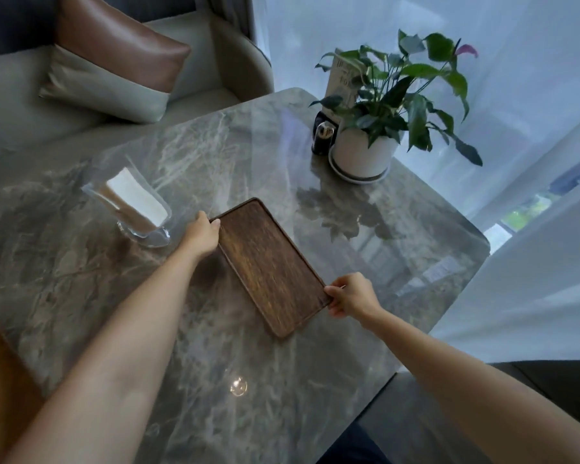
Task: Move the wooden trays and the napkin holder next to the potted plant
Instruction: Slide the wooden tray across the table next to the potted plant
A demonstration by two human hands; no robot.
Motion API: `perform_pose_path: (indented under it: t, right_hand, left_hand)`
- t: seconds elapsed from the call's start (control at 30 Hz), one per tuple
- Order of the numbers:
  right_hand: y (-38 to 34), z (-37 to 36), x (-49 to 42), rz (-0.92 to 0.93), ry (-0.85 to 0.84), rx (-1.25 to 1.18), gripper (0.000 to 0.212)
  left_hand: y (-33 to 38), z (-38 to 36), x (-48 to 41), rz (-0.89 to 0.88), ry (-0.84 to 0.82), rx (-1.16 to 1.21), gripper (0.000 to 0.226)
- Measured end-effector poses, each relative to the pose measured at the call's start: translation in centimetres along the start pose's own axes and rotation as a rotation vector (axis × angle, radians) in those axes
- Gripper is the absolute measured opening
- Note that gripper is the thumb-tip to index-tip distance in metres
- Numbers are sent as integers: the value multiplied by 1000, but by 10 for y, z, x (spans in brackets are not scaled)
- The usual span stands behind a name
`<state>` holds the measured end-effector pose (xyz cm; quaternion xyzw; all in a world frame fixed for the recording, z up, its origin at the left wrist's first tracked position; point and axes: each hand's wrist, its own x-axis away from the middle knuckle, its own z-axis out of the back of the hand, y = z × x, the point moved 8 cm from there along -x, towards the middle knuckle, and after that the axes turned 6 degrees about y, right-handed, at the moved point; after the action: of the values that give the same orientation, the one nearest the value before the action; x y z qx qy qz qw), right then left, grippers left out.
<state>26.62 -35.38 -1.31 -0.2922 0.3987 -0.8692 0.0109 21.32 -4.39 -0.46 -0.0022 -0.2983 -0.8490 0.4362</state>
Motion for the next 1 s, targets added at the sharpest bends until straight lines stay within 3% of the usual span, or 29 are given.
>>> perform_pose_path:
  t: [0.5, 0.73, 1.0]
  right_hand:
    - [-23, 97, -160, 18, 18, 42, 28]
    - [-18, 104, -216, -34, -24, 69, 17]
    - [-22, 106, -243, -38, -60, 135, 21]
  left_hand:
    - [126, -58, -97, 82, 17, -12, 45]
    - [140, -90, -135, 135, -6, -50, 48]
    - [146, -104, -152, 130, 10, -50, 44]
